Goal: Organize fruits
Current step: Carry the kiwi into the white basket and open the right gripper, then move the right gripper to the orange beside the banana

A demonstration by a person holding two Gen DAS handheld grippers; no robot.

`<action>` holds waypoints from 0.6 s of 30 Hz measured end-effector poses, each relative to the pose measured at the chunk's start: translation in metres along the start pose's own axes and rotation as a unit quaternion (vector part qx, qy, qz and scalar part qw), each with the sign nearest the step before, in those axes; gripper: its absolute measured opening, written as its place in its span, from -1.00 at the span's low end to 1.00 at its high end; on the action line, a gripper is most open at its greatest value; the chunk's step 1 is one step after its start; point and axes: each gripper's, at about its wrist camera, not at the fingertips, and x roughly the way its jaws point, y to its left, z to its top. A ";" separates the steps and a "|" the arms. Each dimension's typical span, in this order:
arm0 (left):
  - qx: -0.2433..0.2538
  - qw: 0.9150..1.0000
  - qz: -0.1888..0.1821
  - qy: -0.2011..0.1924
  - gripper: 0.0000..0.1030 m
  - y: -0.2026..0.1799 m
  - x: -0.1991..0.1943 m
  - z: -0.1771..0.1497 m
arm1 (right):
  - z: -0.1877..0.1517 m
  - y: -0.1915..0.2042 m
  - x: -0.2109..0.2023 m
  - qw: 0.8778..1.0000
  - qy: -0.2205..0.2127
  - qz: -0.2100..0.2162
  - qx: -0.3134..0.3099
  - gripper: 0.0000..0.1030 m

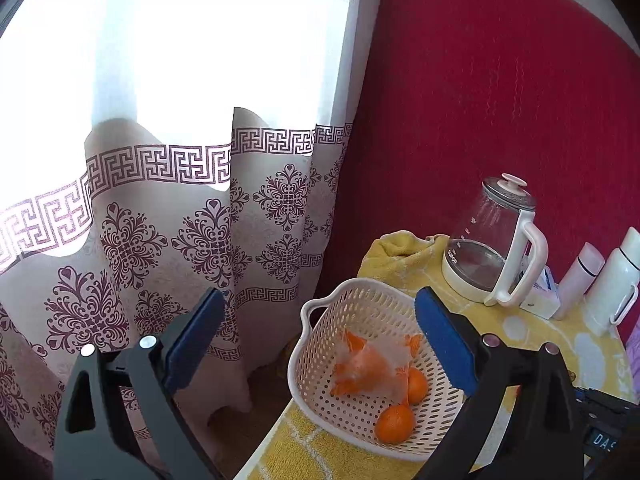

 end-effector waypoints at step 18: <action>-0.030 0.999 -0.010 0.007 0.90 0.017 0.001 0.006 | -0.008 0.039 0.041 0.999 0.038 0.027 -0.017 -0.47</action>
